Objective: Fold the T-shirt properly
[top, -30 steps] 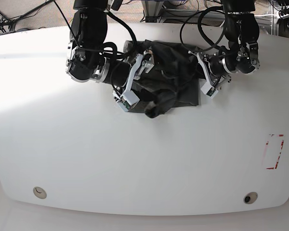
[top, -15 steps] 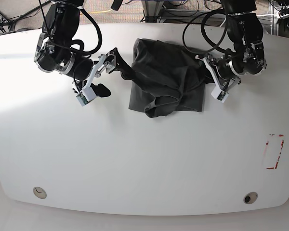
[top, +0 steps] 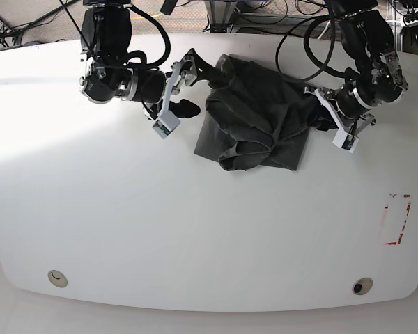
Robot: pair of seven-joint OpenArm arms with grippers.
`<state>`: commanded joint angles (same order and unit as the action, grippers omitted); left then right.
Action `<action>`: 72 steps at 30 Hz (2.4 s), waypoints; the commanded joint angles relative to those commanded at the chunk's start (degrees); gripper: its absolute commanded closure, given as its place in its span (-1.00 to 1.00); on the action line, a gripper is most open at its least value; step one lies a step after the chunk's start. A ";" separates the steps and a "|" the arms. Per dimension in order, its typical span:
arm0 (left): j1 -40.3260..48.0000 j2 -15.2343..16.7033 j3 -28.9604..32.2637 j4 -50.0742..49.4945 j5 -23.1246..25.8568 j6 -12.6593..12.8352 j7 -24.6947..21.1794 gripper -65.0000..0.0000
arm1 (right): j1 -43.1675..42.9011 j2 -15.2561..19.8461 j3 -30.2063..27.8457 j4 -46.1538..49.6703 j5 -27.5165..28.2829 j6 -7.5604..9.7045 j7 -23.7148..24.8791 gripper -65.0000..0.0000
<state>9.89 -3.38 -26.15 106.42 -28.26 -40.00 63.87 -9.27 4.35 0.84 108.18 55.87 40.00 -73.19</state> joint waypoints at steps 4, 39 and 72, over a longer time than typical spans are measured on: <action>0.09 -0.79 -4.66 1.85 0.00 0.00 0.00 0.65 | 4.13 -2.02 -5.36 -4.13 -0.62 0.00 -0.09 -1.00; -1.85 -11.69 -25.14 2.81 0.35 0.00 0.00 0.65 | 4.40 3.96 -5.80 -1.23 -1.32 0.00 10.90 -1.00; 2.11 -12.92 -21.54 -1.93 0.44 0.00 -0.35 0.65 | 1.41 -1.85 -16.26 0.26 -30.86 -20.53 17.32 0.42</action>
<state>12.00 -16.31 -47.69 104.48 -27.82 -40.00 63.52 -7.87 2.51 -15.43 108.44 25.01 19.47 -55.87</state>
